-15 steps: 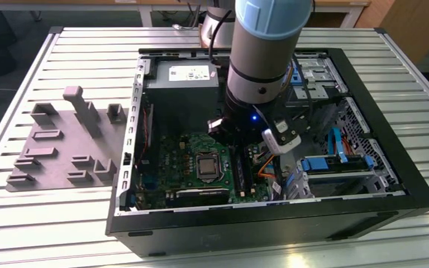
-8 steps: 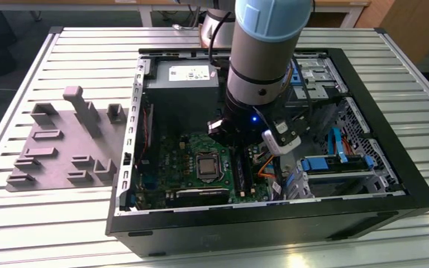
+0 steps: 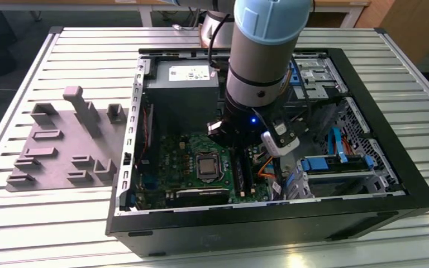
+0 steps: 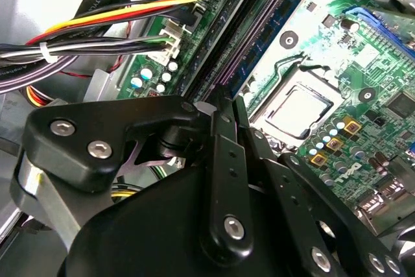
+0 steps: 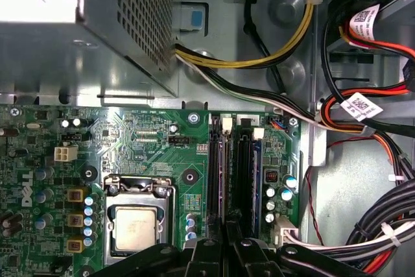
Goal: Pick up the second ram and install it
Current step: 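Insert the second ram into the second slot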
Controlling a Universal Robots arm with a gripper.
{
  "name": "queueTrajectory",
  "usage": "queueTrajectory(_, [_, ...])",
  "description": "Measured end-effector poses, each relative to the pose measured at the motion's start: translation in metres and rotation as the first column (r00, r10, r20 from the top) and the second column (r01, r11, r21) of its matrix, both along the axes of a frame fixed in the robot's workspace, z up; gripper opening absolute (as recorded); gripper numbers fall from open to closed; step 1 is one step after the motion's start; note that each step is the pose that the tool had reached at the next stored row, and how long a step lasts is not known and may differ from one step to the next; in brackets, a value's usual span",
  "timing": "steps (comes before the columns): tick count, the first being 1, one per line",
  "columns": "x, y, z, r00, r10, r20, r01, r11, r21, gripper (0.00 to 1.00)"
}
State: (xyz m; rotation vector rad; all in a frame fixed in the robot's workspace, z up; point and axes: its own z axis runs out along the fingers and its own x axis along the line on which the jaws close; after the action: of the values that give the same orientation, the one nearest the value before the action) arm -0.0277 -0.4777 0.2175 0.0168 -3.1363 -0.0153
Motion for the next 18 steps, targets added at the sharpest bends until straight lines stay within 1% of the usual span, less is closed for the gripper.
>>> queueTrajectory(11, [0.0002, 0.0000, -0.0002, 1.0000, -0.005, 0.0000, 0.005, 1.0000, 0.0008, 0.14])
queueTrajectory(16, [0.0015, -0.0007, -0.0002, 0.9999, -0.013, 0.0000, 0.013, 0.9999, 0.0012, 0.14])
queueTrajectory(18, [0.0016, -0.0016, -0.0002, 0.9999, -0.013, 0.0000, 0.013, 0.9999, 0.0012, 0.14])
